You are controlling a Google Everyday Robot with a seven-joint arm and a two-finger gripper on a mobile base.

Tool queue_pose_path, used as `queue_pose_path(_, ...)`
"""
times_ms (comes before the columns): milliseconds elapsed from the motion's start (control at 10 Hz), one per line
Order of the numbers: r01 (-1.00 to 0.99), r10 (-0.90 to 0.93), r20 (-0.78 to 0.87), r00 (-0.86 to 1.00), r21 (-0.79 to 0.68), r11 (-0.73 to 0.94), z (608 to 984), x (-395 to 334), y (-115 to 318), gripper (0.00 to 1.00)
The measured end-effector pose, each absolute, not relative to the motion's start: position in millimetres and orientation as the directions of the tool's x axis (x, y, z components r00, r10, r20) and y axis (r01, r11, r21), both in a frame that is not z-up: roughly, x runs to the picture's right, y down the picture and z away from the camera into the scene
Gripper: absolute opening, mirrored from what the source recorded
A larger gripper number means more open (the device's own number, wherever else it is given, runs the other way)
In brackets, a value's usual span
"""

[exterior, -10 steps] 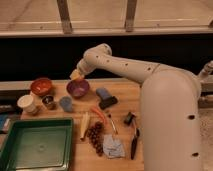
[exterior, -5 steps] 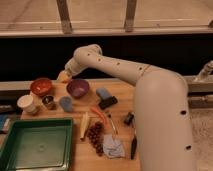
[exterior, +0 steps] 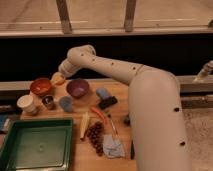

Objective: Place apple in metal cup

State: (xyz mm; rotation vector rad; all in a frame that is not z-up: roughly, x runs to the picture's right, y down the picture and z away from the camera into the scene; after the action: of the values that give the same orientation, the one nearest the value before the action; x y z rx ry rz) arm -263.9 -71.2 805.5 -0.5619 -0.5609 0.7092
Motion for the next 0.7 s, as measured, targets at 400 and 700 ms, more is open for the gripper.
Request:
queue_pose_path(400, -0.440, 0.726, 0.279, 0.629, -0.642, 0.628, 806, -263, -71, 0.00)
queue_pose_path(700, -0.368, 0.718, 0.317, 0.620, -0.691, 0.622, 806, -281, -55, 0.00)
